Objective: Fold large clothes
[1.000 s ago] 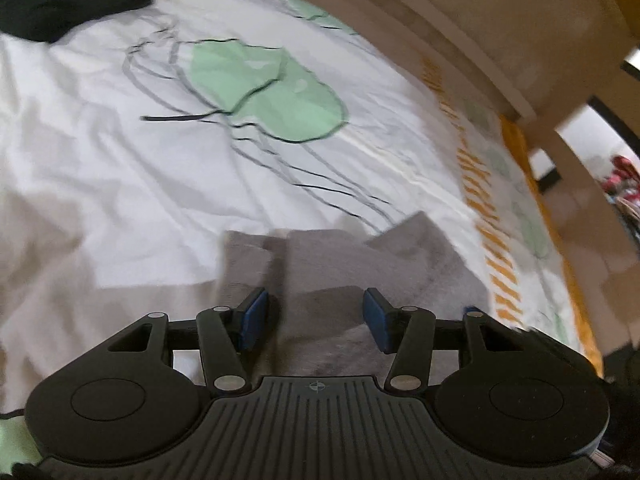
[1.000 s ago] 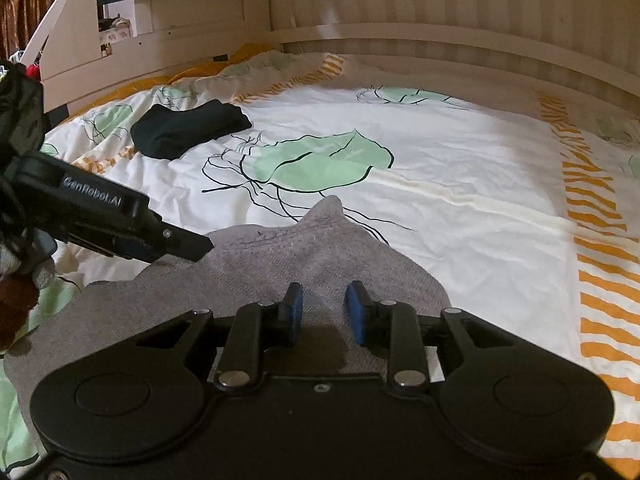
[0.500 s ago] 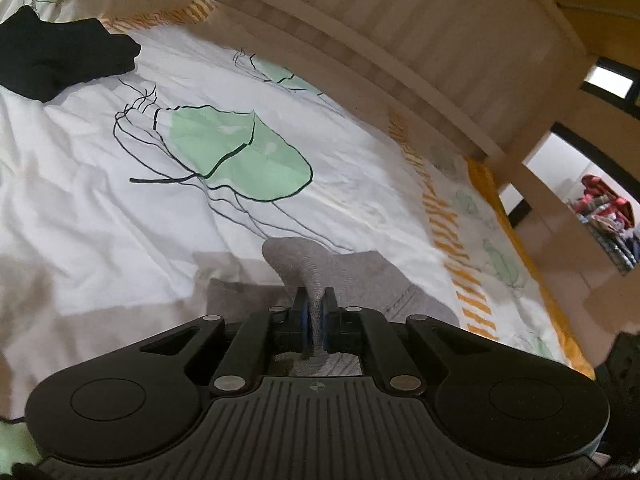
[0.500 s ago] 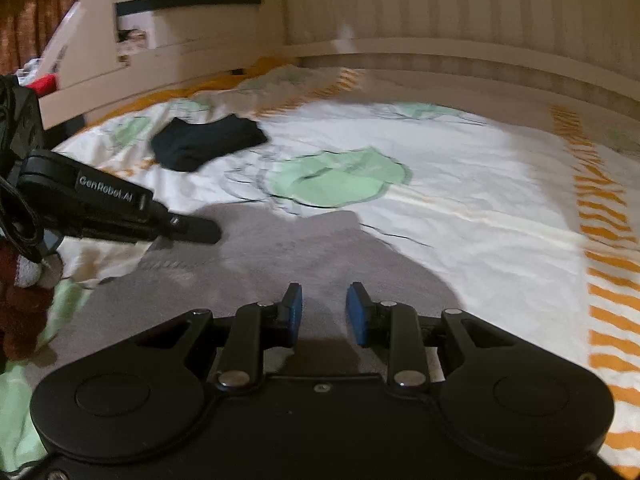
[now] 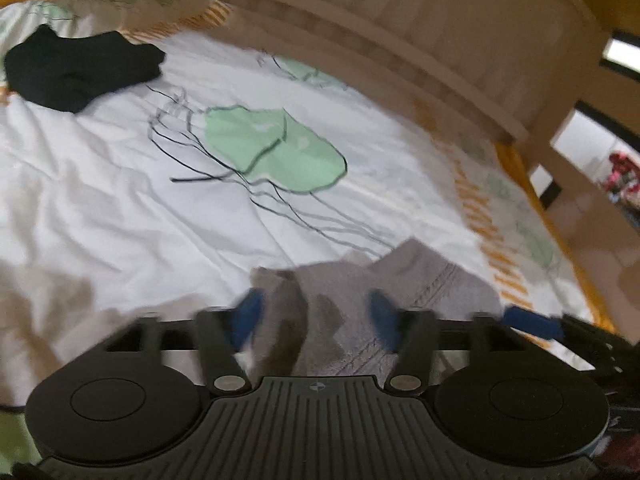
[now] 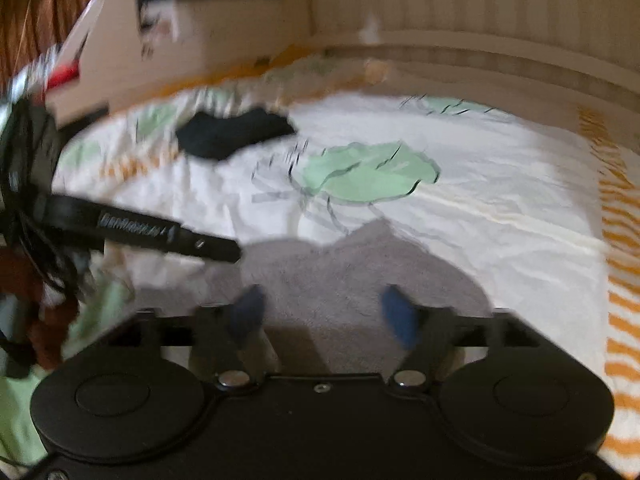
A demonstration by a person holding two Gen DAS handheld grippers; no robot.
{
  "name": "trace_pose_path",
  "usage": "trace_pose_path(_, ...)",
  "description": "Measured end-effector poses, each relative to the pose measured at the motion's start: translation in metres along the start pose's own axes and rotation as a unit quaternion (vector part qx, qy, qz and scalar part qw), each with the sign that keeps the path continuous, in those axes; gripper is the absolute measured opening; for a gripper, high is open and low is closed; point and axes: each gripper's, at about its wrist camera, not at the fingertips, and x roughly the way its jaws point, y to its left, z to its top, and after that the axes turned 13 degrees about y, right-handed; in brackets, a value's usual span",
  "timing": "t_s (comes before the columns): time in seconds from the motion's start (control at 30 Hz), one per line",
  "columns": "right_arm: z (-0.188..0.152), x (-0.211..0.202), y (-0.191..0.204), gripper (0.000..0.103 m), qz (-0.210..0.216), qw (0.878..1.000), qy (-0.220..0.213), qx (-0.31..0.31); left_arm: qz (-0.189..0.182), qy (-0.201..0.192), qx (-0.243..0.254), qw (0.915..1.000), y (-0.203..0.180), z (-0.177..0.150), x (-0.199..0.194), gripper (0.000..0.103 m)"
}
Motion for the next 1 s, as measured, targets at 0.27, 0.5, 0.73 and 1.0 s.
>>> trace_pose_path(0.27,-0.033,-0.031,-0.062,0.096,0.075,0.983,0.007,0.168,-0.037,0.059,-0.021,0.9974,0.005,-0.006,-0.006,0.085)
trace_pose_path(0.5,-0.070,-0.008,-0.100,0.097,0.163,0.941,0.042,0.292,-0.066,0.146,-0.027,0.9867,0.011,-0.027,0.014,0.085)
trace_pose_path(0.73,-0.076,0.015,-0.100,0.100,0.211,0.924,0.047,0.314,-0.058,0.164,-0.016,0.9846,0.010,-0.029,0.031,0.094)
trace_pose_path(1.0,-0.065,0.033,-0.091,0.103,0.227,0.926,0.058,0.297,-0.075,0.175,-0.011,0.9816,0.010,-0.027,0.047,0.102)
